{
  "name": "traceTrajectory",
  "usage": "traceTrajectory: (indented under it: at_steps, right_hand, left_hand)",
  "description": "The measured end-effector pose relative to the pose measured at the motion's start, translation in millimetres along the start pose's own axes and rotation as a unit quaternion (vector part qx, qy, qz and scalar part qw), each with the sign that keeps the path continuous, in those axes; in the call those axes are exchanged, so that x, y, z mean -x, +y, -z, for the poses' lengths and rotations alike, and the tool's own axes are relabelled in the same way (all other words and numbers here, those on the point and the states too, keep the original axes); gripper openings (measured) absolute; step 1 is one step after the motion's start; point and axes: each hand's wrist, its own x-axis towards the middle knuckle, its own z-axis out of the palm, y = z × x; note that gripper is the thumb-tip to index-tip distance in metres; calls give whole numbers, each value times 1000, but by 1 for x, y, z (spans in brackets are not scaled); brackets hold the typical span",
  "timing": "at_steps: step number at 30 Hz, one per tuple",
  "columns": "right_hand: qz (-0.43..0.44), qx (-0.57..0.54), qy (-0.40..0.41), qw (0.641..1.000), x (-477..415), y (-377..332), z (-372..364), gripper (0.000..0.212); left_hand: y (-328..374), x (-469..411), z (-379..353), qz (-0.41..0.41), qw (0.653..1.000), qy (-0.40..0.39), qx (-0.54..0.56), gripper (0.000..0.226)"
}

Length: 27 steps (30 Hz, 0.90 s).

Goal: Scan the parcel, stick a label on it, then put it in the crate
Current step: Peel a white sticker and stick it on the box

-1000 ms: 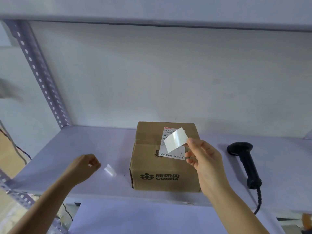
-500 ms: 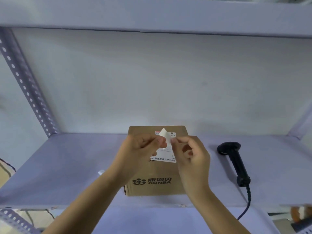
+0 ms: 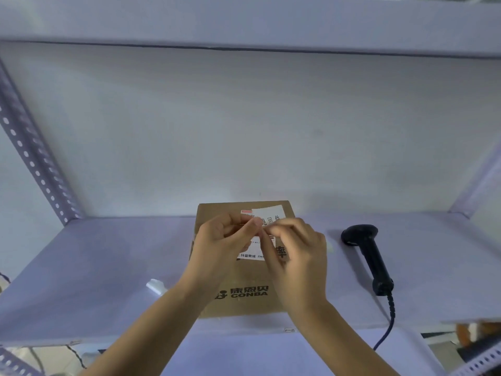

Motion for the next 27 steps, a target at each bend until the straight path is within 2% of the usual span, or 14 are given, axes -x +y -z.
traceTrajectory:
  at_steps: [3,6,7,9,11,13,17,22,24,27]
  right_hand:
    - [52,52,-5,997,1,5,-1,17]
    - [89,11,-53,995,-1,11,1,20]
    - [68,-34,-56,996,-3,12,4,19]
    - [-63,-136,-37,988,-13,16,11,15]
    - [-236,-199,-51,950,-26,23,14,18]
    - [-339,-222,-109,908,-37,34,13,21]
    - [-376,-249,-134,882,-50,44,6,23]
    - [-384,-258,-145,874,-58,50,-7,21]
    - [-397,-263,-147,867,-62,51,-11,27]
    - [-386,-241,-163,876,-66,57,-18,26]
  left_hand:
    - [-4,-4,1,-1,1000,-1,-3,11]
    - [-6,-9,9,-13,1000,-4,-13,22]
    - [-5,-12,12,-17,1000,-2,-11,25]
    - [-3,-18,19,-17,1000,-2,-7,26]
    - [-1,-24,25,-17,1000,-18,-16,20]
    - [0,-30,29,-15,999,-30,-29,14]
    - [-2,-39,33,-6,998,-35,-50,11]
    - [-5,-54,36,1,995,-27,-94,11]
    - [-6,-62,37,-5,994,-22,-111,10]
    - [-8,-74,38,-3,992,-21,-128,9]
